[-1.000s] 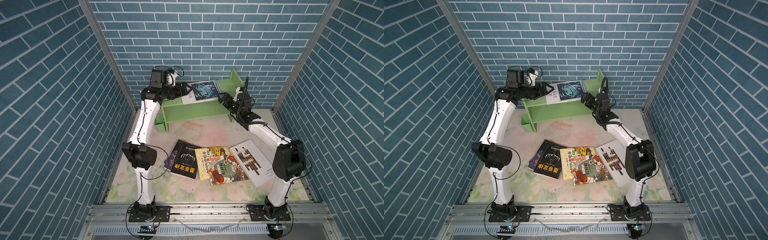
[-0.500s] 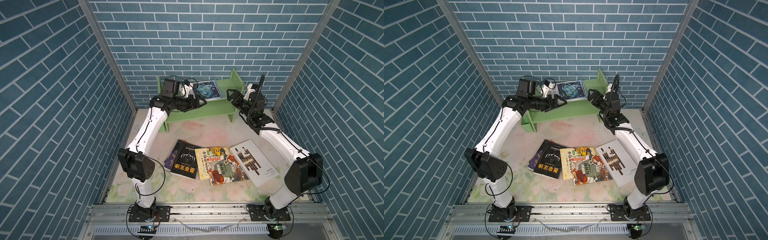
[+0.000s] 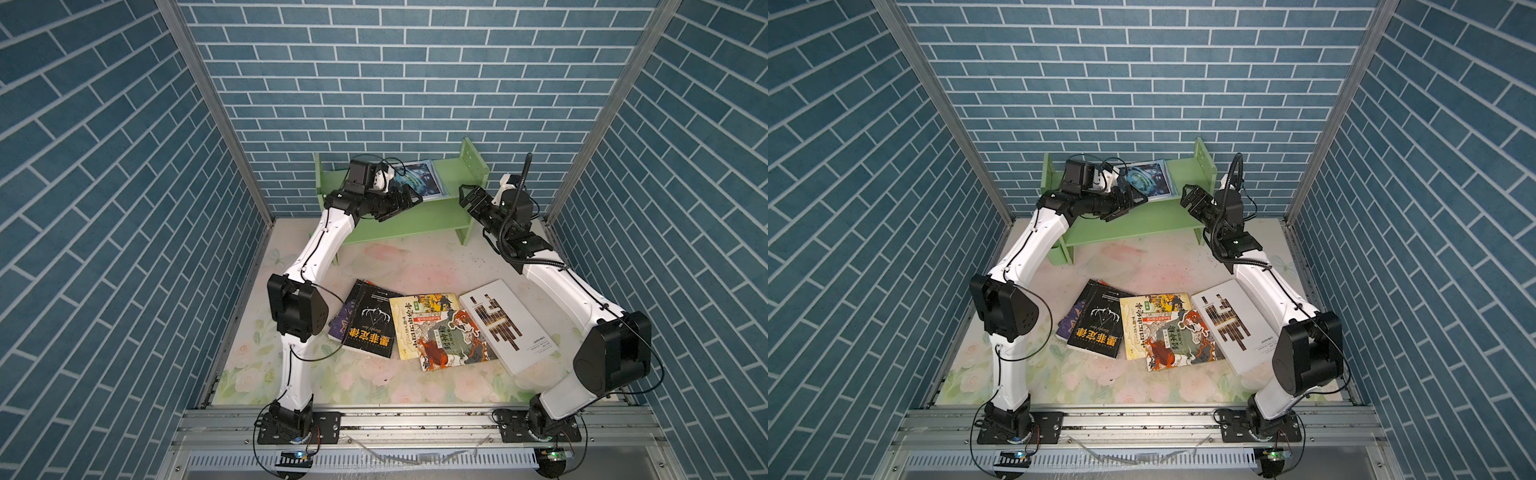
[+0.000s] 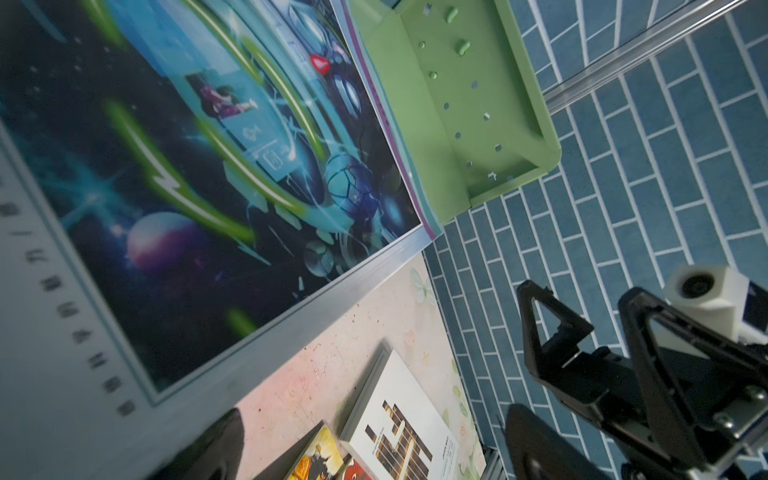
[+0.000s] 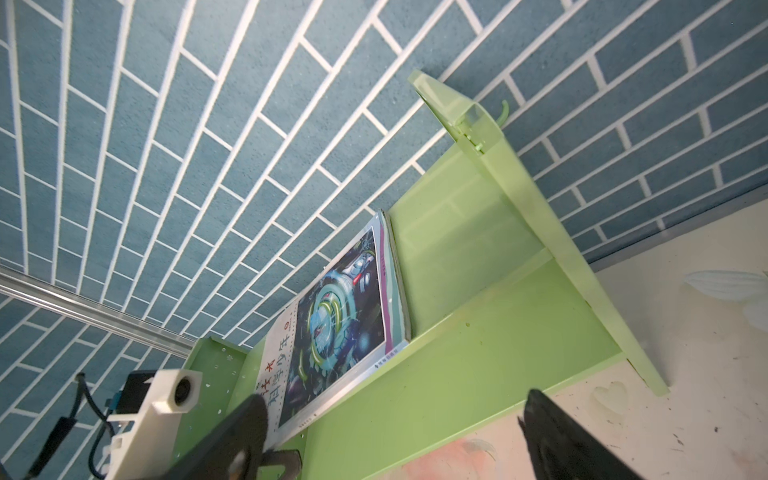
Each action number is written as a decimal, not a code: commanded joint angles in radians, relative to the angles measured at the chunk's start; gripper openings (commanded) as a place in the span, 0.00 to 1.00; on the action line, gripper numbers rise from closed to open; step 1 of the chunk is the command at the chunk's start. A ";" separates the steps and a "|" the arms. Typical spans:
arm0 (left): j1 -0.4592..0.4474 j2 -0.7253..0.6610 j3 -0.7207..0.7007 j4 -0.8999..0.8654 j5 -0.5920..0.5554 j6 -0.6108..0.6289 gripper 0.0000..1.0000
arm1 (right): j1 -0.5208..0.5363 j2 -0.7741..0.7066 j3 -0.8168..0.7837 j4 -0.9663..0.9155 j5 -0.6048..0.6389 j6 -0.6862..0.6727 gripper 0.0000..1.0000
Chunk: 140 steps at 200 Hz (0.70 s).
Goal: Stacking books/files
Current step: Place the book at the bookshelf.
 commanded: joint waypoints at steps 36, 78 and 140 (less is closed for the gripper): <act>-0.005 0.058 0.076 0.018 -0.039 -0.040 1.00 | -0.003 -0.078 -0.056 -0.013 0.050 -0.005 0.96; -0.004 0.061 0.062 0.050 -0.009 -0.067 1.00 | -0.004 -0.096 -0.075 -0.020 0.064 -0.007 0.96; -0.012 -0.030 -0.053 0.122 0.020 -0.078 1.00 | -0.004 -0.101 -0.078 -0.038 0.061 -0.013 0.96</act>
